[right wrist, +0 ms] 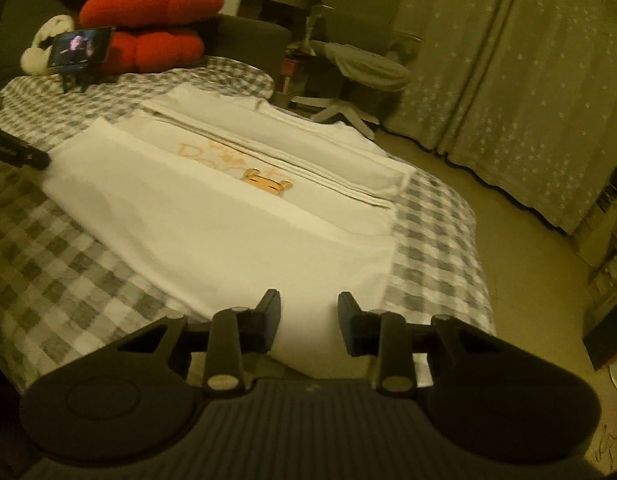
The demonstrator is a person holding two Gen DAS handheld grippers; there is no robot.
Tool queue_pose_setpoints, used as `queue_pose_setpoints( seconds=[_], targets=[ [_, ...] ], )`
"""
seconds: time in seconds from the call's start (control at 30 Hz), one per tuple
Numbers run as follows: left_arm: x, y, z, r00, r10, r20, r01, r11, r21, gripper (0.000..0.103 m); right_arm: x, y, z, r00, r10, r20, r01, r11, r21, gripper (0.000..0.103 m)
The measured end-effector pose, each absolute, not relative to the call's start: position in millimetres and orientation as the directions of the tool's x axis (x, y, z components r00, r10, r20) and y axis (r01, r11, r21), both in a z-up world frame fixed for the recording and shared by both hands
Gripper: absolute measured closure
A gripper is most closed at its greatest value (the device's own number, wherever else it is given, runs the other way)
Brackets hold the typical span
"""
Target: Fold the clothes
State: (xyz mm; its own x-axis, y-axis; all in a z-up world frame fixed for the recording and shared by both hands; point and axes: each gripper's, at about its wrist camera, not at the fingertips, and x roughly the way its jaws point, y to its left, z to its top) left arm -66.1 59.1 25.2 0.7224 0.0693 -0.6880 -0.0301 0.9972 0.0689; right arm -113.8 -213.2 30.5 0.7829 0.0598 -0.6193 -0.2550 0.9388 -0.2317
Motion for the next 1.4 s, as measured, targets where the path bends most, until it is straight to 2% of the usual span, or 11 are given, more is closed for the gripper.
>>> queue_pose_setpoints(
  seconds=[0.13,0.5,0.97,1.07,1.2,1.4],
  targets=[
    [-65.4,58.3,25.0,0.722,0.07,-0.689,-0.028,0.997,0.071,0.061,-104.1,-209.9,25.9,0.743,0.08,-0.664,-0.249,0.955,-0.164,0.081],
    [-64.0,59.9,24.5,0.717,0.062,-0.694,-0.028,0.998,0.06,0.061,-98.7,-229.4,25.0,0.703,0.02,-0.711,-0.151,0.981,-0.121,0.082],
    [-62.6,62.0,24.7,0.71,0.055,-0.702,-0.034,0.998,0.044,0.059,-107.0,-229.7,30.2,0.758,-0.036,-0.651,-0.157,0.959,-0.236,0.082],
    [-62.3,61.5,24.8,0.71,0.055,-0.702,-0.033,0.998,0.045,0.059,-112.7,-218.1,29.8,0.772,0.02,-0.635,-0.234,0.938,-0.256,0.079],
    [-62.0,63.2,24.9,0.707,0.049,-0.705,-0.035,0.999,0.035,0.059,-120.8,-201.5,29.0,0.782,0.102,-0.615,-0.34,0.897,-0.284,0.067],
    [-61.0,64.0,25.3,0.703,0.045,-0.71,-0.04,0.999,0.024,0.059,-133.8,-179.3,22.9,0.767,0.206,-0.607,-0.478,0.815,-0.327,0.067]
  ],
)
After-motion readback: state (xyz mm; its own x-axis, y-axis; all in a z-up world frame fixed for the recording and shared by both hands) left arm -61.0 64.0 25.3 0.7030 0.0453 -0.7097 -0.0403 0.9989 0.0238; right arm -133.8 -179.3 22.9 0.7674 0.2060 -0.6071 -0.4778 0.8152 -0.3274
